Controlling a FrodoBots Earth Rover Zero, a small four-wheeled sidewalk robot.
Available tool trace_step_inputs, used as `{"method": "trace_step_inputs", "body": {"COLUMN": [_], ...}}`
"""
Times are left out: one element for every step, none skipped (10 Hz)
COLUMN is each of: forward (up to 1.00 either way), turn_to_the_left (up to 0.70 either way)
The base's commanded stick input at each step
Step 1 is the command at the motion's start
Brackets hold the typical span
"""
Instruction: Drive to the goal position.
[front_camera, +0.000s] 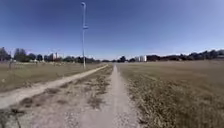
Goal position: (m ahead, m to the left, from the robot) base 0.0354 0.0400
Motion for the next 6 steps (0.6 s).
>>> {"method": "trace_step_inputs", "body": {"forward": [0.07,0.00,0.00,0.00,0.00,0.00], "turn_to_the_left": [0.00,0.00,0.00,0.00,0.00,0.00]}}
